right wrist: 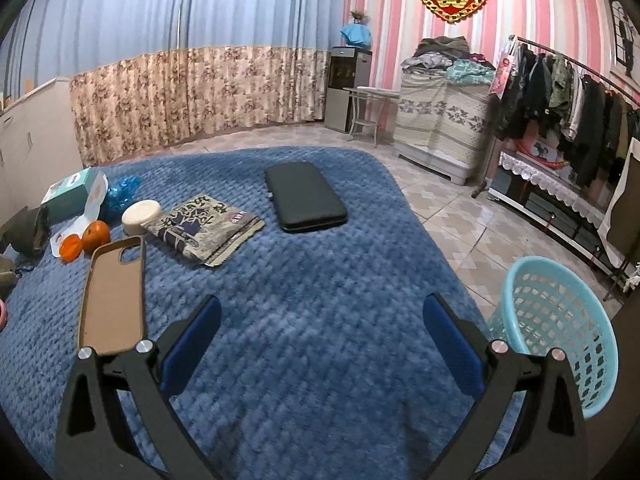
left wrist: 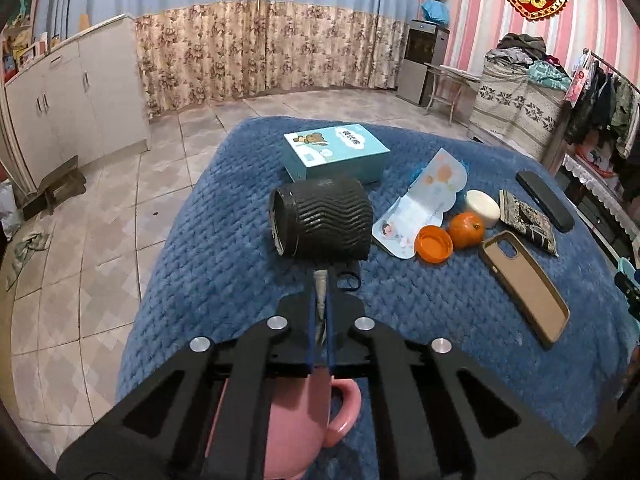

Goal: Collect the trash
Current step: 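Move both tools back over the rug toward the printed snack packet, then grasp the printed snack packet with the right tool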

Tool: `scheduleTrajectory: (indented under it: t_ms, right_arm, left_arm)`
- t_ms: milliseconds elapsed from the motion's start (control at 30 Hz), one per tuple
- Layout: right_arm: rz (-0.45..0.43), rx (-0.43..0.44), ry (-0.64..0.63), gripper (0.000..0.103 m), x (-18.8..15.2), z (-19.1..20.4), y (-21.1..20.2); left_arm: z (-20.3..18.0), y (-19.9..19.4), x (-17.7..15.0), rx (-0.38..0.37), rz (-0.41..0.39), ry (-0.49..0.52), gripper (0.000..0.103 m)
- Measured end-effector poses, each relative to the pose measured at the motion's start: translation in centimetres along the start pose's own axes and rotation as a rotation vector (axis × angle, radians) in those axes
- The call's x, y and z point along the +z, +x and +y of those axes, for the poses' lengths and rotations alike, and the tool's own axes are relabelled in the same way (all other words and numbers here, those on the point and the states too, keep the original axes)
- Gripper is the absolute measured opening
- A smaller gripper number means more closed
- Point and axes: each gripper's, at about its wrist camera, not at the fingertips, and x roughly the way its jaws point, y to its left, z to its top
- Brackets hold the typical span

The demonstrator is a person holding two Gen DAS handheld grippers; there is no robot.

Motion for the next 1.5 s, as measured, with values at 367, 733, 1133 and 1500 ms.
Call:
scheduleTrajectory:
  t_ms: [367,733,1133,1500]
  right_arm:
    - [0.011,0.057,-0.053,0.099,1.6,3.2,3.0]
    - [0.102,0.135,-0.187,0.098,3.0,8.9,8.6]
    - [0.183,0.212,-0.242,0.049,3.9,11.4,12.2]
    - [0.104,0.289,-0.162,0.012,5.1,6.4,7.1]
  left_arm:
    - [-4.6,-1.0,3.9,-0.113,-0.108,0.014,0.002]
    - [-9.7,2.2,3.8,-0.173,-0.117,0.015,0.002]
    - [-9.0,4.6,3.8,-0.132,-0.077,0.003,0.002]
    - [-11.9,3.1,4.2,-0.160,-0.105,0.041,0.002]
